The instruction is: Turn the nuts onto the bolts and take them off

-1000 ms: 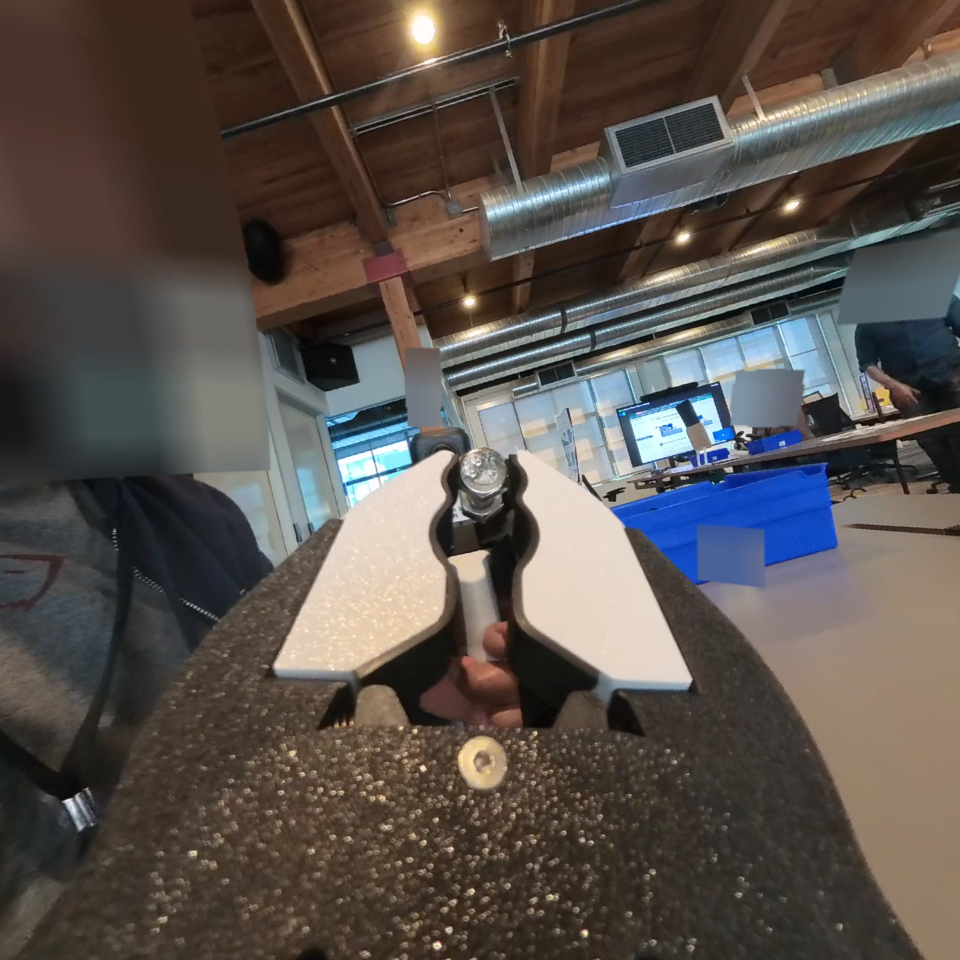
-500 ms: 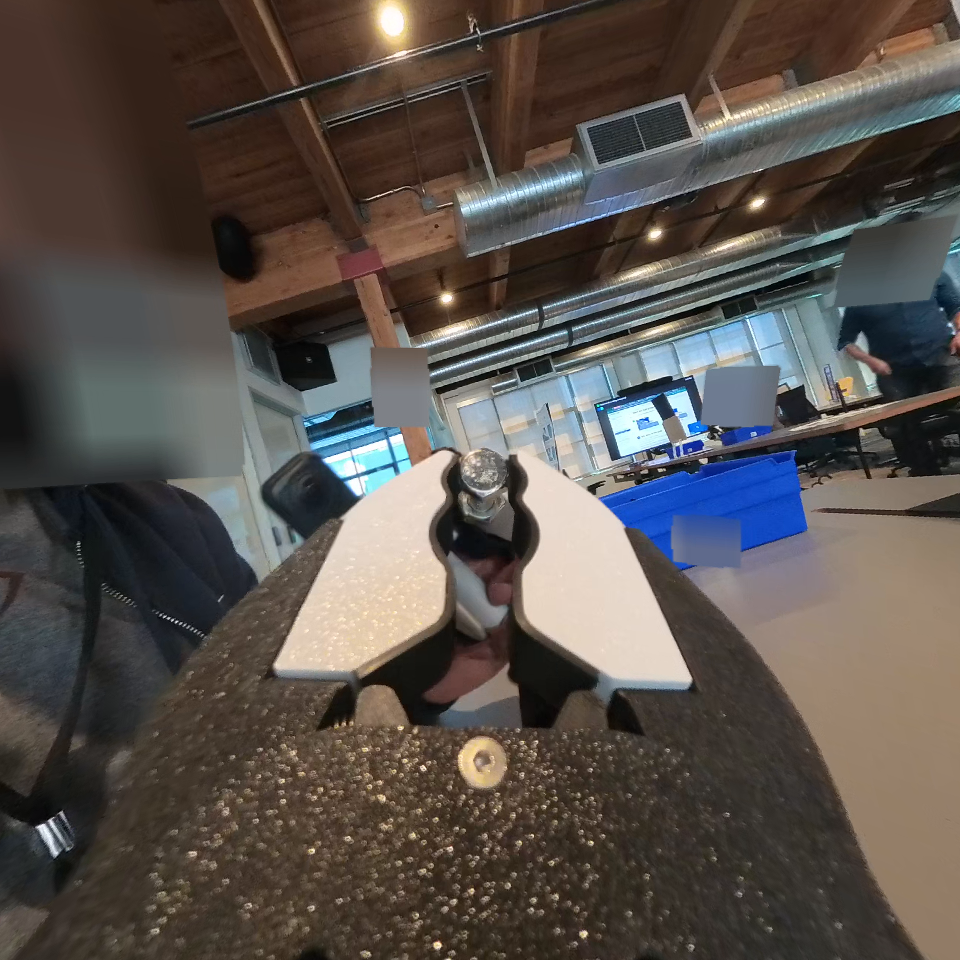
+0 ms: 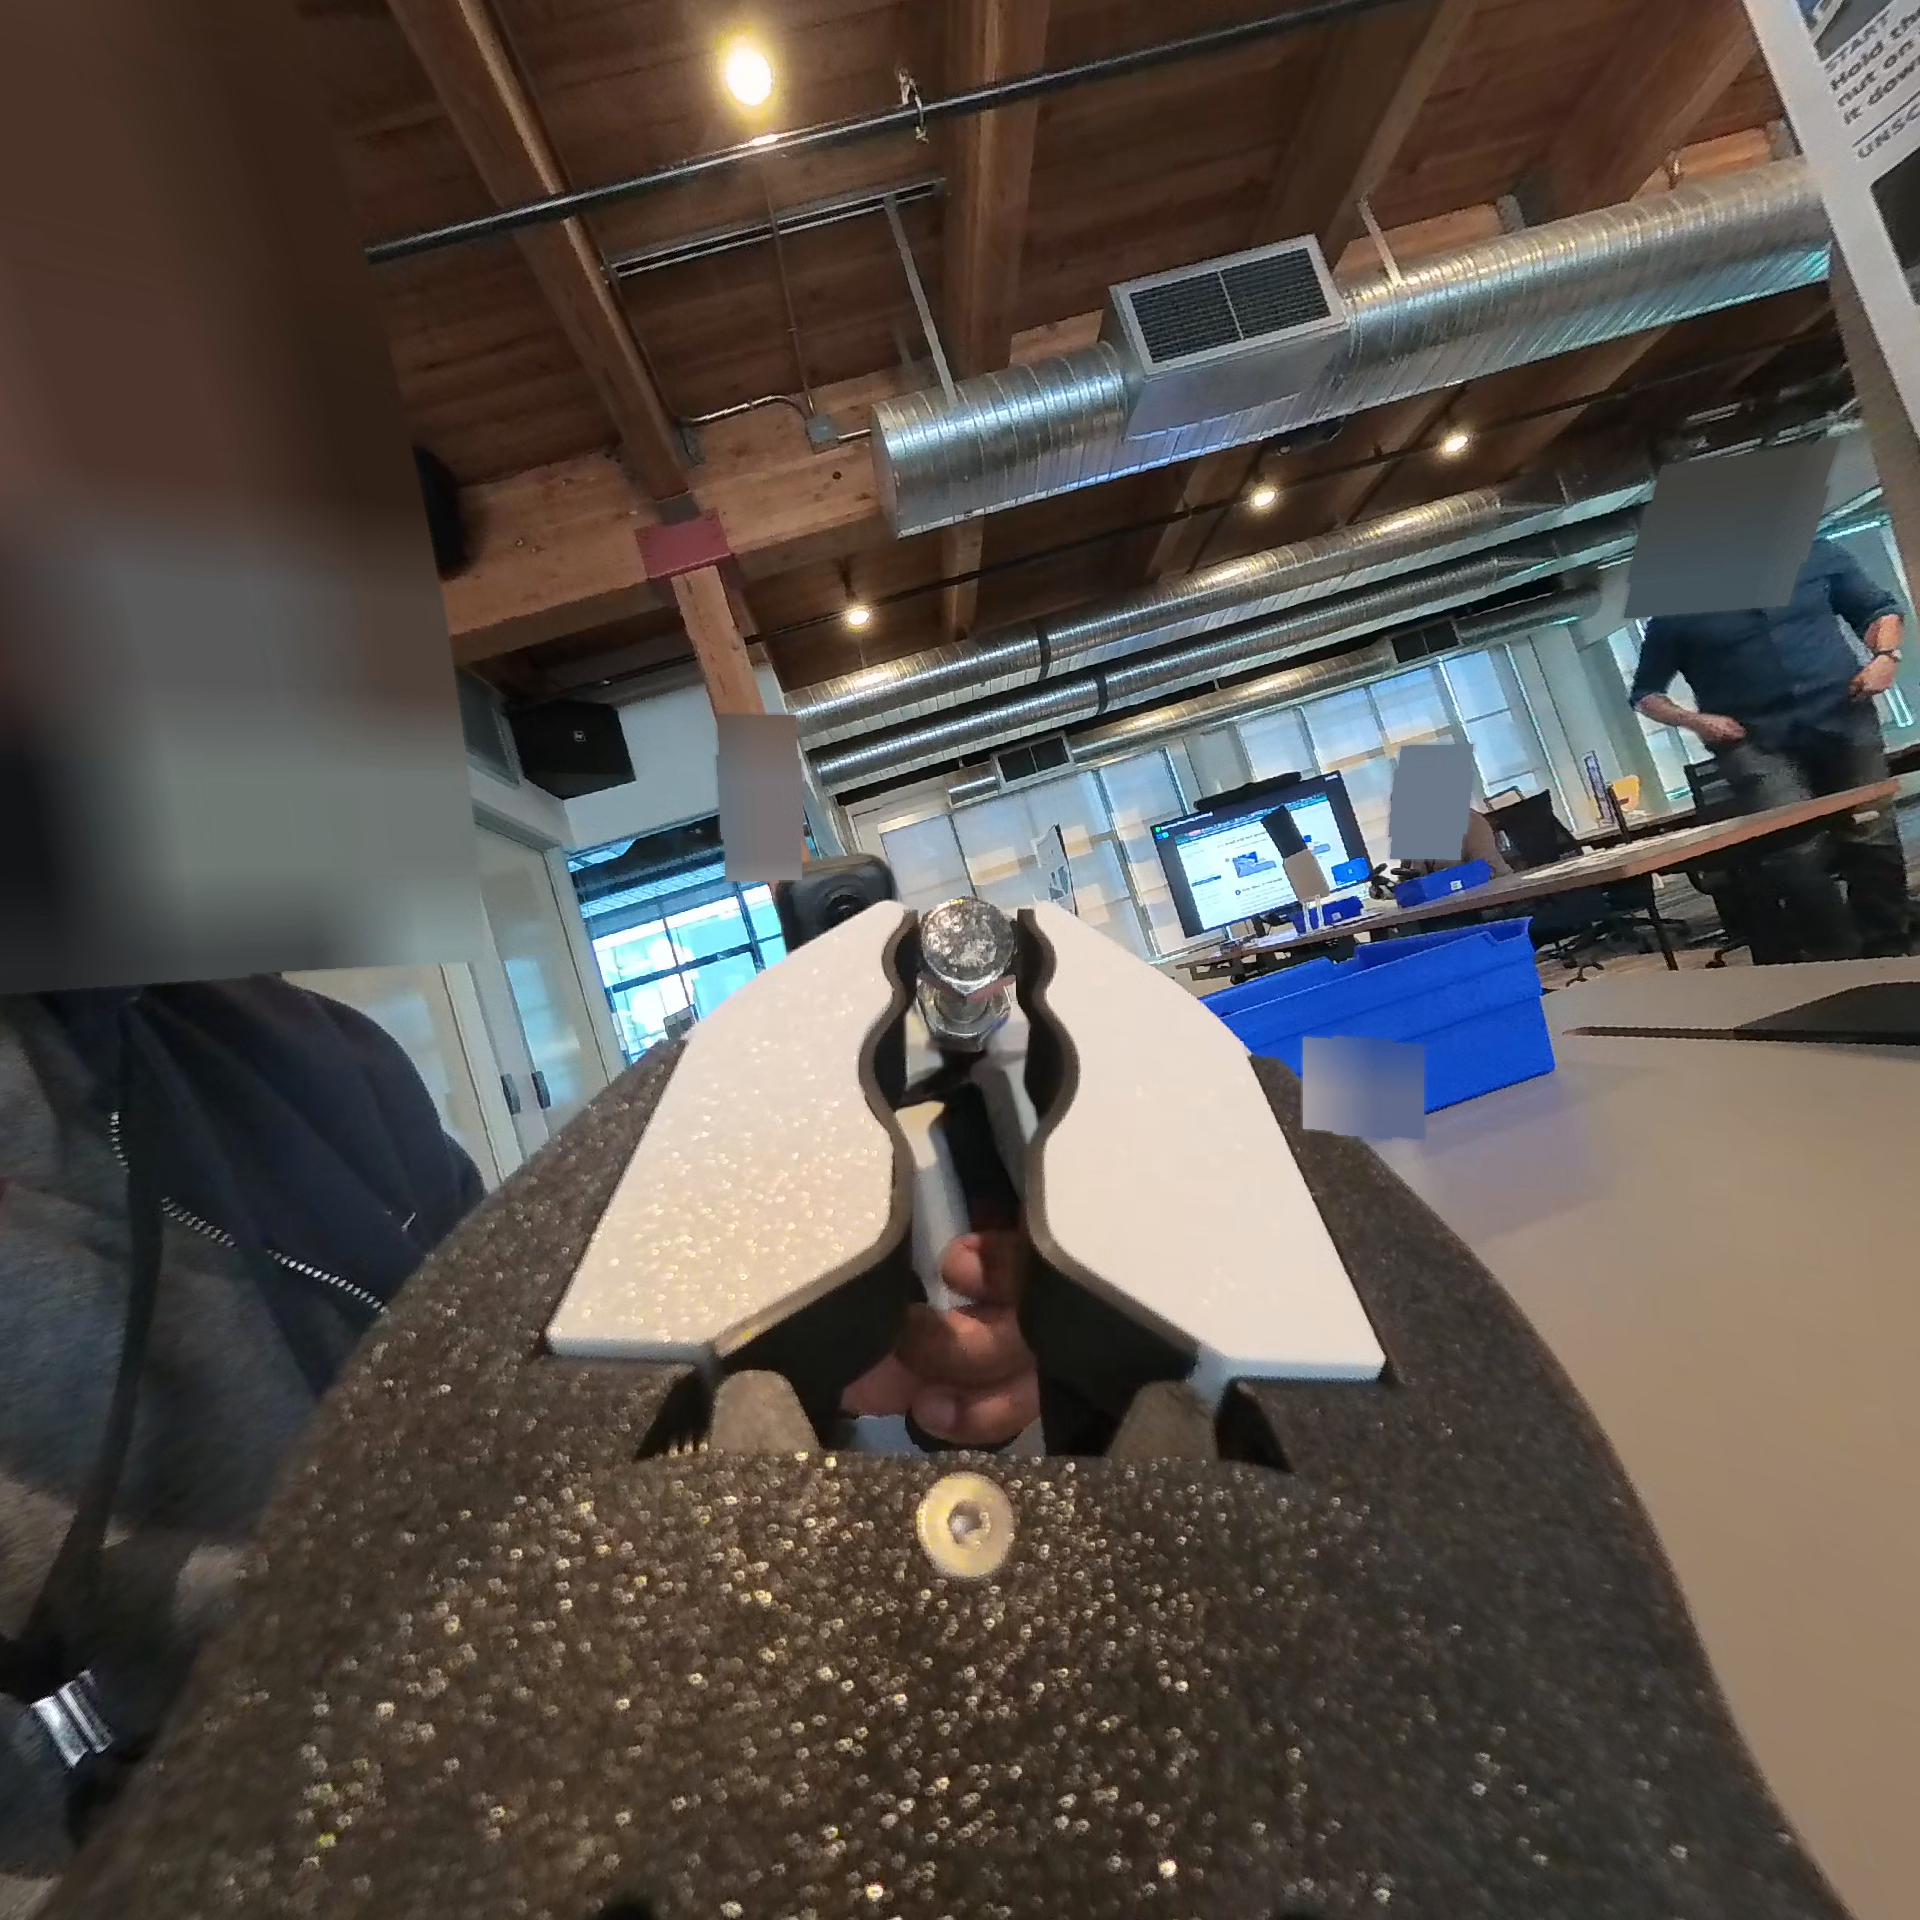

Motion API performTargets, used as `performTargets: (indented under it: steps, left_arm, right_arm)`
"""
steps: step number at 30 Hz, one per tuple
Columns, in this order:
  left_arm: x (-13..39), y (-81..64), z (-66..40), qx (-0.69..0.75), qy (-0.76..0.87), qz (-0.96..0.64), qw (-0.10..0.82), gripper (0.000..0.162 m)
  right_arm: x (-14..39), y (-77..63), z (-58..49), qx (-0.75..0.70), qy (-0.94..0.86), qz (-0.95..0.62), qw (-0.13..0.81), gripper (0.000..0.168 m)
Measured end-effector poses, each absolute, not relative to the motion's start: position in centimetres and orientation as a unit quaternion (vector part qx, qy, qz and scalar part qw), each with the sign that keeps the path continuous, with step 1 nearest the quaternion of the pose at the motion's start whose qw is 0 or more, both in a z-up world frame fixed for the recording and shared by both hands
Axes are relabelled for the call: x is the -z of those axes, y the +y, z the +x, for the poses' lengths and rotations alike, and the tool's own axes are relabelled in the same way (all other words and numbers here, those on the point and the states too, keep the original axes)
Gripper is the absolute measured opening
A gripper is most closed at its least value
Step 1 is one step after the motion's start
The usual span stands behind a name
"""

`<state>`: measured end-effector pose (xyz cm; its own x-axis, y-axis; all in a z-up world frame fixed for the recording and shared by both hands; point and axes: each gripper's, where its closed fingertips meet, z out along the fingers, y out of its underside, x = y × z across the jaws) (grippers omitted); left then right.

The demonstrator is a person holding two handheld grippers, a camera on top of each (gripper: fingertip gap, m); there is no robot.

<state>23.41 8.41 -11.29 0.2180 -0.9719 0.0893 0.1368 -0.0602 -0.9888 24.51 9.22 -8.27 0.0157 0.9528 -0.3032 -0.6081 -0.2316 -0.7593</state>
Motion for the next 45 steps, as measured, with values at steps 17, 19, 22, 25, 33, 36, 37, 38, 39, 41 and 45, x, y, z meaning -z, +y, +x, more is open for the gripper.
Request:
performTargets:
  steps: [17,19,22,25,33,36,37,38,39,41,45]
  left_arm:
    - [10.7,8.3,23.2,0.490,0.386,-0.524,0.580,0.009]
    - [10.7,8.3,23.2,0.486,0.387,-0.524,0.583,0.009]
    - [10.6,8.2,23.3,0.482,0.391,-0.521,0.586,0.012]
    - [10.6,8.2,23.3,0.482,0.393,-0.518,0.587,0.012]
    - [10.5,8.1,23.2,0.470,0.399,-0.513,0.597,0.009]
    - [10.5,8.1,23.2,0.465,0.402,-0.510,0.601,0.009]
    - [10.4,8.1,23.1,0.465,0.404,-0.510,0.601,0.009]
    - [10.4,8.0,23.1,0.463,0.406,-0.509,0.601,0.009]
    - [10.4,8.0,23.1,0.461,0.409,-0.508,0.602,0.009]
    - [10.3,7.9,23.0,0.451,0.416,-0.504,0.608,0.009]
    - [10.0,7.6,22.7,0.430,0.433,-0.496,0.617,0.008]
  right_arm:
    - [8.3,9.0,24.3,-0.676,-0.213,-0.407,0.577,0.016]
    - [8.3,9.0,24.3,-0.677,-0.213,-0.406,0.576,0.016]
    - [8.3,9.0,24.3,-0.677,-0.212,-0.406,0.576,0.016]
    - [8.3,9.0,24.4,-0.679,-0.212,-0.404,0.575,0.017]
    - [8.3,8.8,24.2,-0.683,-0.216,-0.403,0.569,0.017]
    - [8.3,8.8,24.2,-0.686,-0.216,-0.401,0.568,0.017]
    - [8.3,8.7,24.2,-0.686,-0.217,-0.400,0.567,0.017]
    - [8.3,8.7,24.1,-0.687,-0.217,-0.400,0.567,0.017]
    - [8.3,8.7,24.1,-0.687,-0.218,-0.400,0.566,0.017]
    - [8.2,8.5,24.0,-0.690,-0.221,-0.397,0.563,0.017]
    - [8.1,8.1,23.8,-0.697,-0.237,-0.393,0.552,0.017]
